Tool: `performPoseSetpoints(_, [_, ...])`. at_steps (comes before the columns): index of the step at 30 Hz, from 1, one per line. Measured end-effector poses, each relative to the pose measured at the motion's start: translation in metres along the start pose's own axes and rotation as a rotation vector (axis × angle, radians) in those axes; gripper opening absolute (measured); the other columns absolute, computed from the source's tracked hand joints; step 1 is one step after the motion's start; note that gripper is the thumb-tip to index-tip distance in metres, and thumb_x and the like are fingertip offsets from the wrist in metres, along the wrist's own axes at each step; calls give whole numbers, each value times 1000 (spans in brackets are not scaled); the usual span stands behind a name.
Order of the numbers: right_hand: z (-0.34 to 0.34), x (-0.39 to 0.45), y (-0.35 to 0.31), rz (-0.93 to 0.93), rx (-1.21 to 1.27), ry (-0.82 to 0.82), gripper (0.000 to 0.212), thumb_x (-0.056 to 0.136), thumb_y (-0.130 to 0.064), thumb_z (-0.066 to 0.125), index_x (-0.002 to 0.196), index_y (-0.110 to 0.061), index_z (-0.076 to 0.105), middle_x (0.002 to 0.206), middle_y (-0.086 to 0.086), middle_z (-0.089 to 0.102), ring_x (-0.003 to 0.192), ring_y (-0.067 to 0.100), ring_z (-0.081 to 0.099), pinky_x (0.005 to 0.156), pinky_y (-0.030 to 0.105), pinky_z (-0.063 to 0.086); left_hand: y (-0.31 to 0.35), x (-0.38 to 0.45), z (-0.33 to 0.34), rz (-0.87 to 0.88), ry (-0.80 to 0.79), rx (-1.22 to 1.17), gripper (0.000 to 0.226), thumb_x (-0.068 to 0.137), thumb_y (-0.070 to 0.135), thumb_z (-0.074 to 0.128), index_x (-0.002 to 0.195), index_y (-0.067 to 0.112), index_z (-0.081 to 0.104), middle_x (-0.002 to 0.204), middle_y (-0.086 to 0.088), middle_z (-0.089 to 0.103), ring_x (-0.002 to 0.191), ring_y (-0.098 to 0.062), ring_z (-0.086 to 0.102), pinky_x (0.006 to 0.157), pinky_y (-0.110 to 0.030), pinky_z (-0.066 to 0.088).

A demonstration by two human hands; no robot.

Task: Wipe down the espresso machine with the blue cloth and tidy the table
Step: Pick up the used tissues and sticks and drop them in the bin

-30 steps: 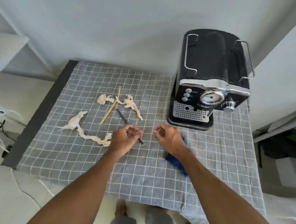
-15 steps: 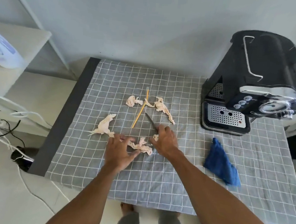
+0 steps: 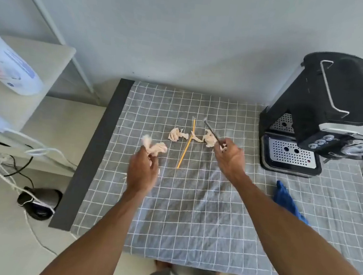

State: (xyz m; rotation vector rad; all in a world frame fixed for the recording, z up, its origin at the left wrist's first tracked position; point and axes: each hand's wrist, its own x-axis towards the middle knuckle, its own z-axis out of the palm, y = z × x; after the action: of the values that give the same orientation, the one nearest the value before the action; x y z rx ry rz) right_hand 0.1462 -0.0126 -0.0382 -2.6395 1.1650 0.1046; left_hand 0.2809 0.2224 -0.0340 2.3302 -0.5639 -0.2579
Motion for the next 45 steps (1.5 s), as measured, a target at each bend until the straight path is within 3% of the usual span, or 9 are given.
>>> performPoseSetpoints(3, [-6, 23, -4, 103, 344, 122, 27, 102, -44, 55, 116, -23, 62, 109, 6, 62, 83, 19, 60, 78, 40, 59, -19, 14, -4, -117, -40, 337, 34, 101, 39, 60, 113, 8, 68, 120, -14, 64, 108, -35, 55, 88, -49, 49])
performPoseSetpoints(6, [9, 35, -7, 164, 382, 44, 53, 89, -60, 67, 130, -29, 56, 123, 8, 49, 92, 22, 58, 82, 43, 58, -34, 18, -2, -207, -186, 480, 48, 95, 54, 62, 131, 23, 59, 138, -10, 51, 123, -36, 46, 99, -50, 44])
performPoseSetpoints(13, [32, 40, -8, 173, 458, -102, 37, 95, -47, 64, 121, -21, 61, 88, 1, 69, 74, 21, 66, 68, 43, 62, -26, 28, 12, -188, -185, 157, 42, 99, 25, 63, 138, 12, 55, 130, -11, 63, 117, -31, 61, 98, -47, 51])
performPoseSetpoints(18, [27, 46, -25, 213, 577, 7, 38, 98, -44, 50, 115, -12, 59, 92, 5, 63, 83, 25, 58, 59, 20, 33, 12, 64, 21, -153, -108, -113, 31, 97, 21, 70, 125, 11, 62, 116, -7, 71, 102, -23, 67, 92, -41, 56])
performPoseSetpoints(23, [41, 54, -61, 205, 442, -182, 56, 85, -71, 64, 114, -23, 58, 88, 1, 65, 77, 21, 68, 59, 31, 57, 29, 92, 49, -177, -176, -100, 48, 96, 30, 73, 140, 22, 59, 124, -2, 72, 112, -25, 68, 95, -36, 53])
performPoseSetpoints(26, [55, 48, -72, 291, 341, -208, 79, 71, -88, 60, 113, -21, 57, 98, 7, 67, 91, 29, 69, 80, 42, 60, 27, 102, 66, -183, -245, 65, 53, 94, 42, 73, 143, 30, 58, 125, -2, 72, 113, -29, 67, 90, -38, 54])
performPoseSetpoints(30, [62, 46, -74, 296, 338, -158, 68, 78, -76, 62, 119, -22, 61, 109, 12, 69, 100, 34, 67, 89, 45, 57, 27, 108, 75, -193, -255, 215, 51, 94, 39, 72, 143, 38, 58, 125, -1, 70, 110, -27, 67, 76, -34, 51])
performPoseSetpoints(36, [47, 31, -56, 169, 451, -255, 45, 83, -57, 72, 111, -23, 66, 100, 3, 67, 88, 21, 65, 82, 36, 58, 23, 98, 69, -173, -286, 207, 50, 90, 35, 76, 138, 35, 62, 127, -5, 64, 107, -27, 67, 83, -39, 57])
performPoseSetpoints(45, [-20, -20, 17, 174, 649, -96, 24, 90, -35, 75, 101, -22, 59, 87, -6, 69, 77, 17, 66, 70, 29, 53, 58, 54, 80, -50, -429, -180, 47, 89, 29, 79, 132, 32, 58, 103, 17, 69, 90, -12, 68, 77, -28, 51])
